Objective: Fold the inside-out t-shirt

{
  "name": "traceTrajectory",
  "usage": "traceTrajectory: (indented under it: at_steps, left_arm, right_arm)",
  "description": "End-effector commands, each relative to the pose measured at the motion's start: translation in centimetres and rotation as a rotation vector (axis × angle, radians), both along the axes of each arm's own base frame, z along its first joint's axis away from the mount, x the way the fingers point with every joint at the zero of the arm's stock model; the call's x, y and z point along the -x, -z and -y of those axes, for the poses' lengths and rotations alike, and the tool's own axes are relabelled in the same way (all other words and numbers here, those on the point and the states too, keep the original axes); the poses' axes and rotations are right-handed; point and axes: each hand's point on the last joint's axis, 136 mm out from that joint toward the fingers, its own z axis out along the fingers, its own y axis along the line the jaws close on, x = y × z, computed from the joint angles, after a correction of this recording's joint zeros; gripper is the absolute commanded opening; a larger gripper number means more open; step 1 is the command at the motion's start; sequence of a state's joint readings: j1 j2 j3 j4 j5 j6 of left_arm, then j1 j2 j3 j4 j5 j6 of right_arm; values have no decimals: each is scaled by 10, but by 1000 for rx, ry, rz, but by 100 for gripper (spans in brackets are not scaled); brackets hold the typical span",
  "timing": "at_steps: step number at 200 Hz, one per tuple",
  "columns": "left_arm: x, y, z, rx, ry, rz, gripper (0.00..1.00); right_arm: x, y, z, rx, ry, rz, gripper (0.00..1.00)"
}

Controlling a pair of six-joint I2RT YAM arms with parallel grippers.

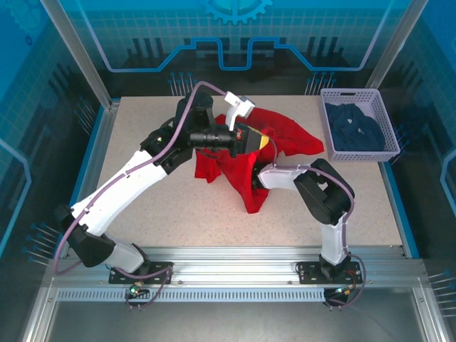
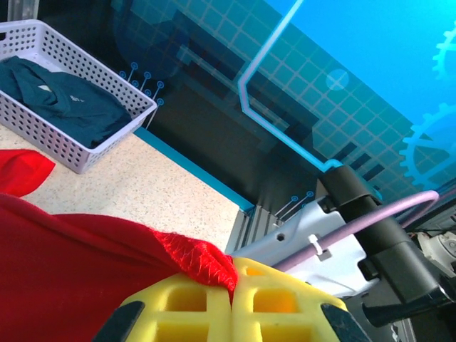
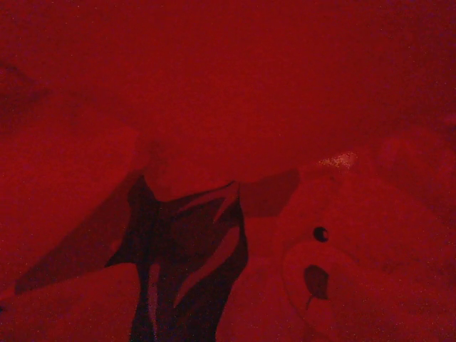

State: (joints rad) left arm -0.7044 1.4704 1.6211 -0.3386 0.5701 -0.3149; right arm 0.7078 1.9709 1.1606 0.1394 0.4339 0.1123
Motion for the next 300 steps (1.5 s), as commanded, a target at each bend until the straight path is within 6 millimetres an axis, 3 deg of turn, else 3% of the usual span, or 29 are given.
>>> traceTrajectory:
  at_steps: [1, 70, 106, 147, 172, 200, 218, 237, 258, 278, 300]
  left_arm:
    - [27, -35, -6, 65, 79, 77, 0]
    - [48, -70, -46, 133, 26, 229, 0]
    - [37, -86, -62, 152, -66, 281, 0]
    - [25, -105, -81, 182, -189, 336, 0]
    - [11, -110, -97, 181, -309, 355, 0]
    - [-5, -105, -112, 159, -418, 357, 0]
    - [-24, -91, -125, 123, -514, 329, 0]
    - [-54, -65, -148, 69, -659, 273, 0]
    - [-102, -22, -196, -32, -894, 184, 0]
    - [-148, 25, -240, -121, -1043, 79, 0]
    - [-187, 76, -259, -255, -1112, 22, 0]
  right_arm:
    - [-7, 15, 20, 13, 70, -94, 73]
    - [-31, 33, 49, 73, 158, -240, 78]
    - [-30, 48, 62, 90, 192, -332, 85]
    - [-18, 64, 69, 110, 203, -460, 82]
    - [-6, 68, 63, 83, 177, -526, 67]
    - [9, 77, 59, 58, 154, -583, 31]
    - [13, 77, 59, 56, 134, -581, 14]
    - [12, 54, 59, 52, 108, -519, 0]
    - [17, 16, 58, 9, 52, -427, 0]
    - [36, -20, 46, -86, -54, -357, 0]
    - [56, -55, 23, -168, -198, -273, 0]
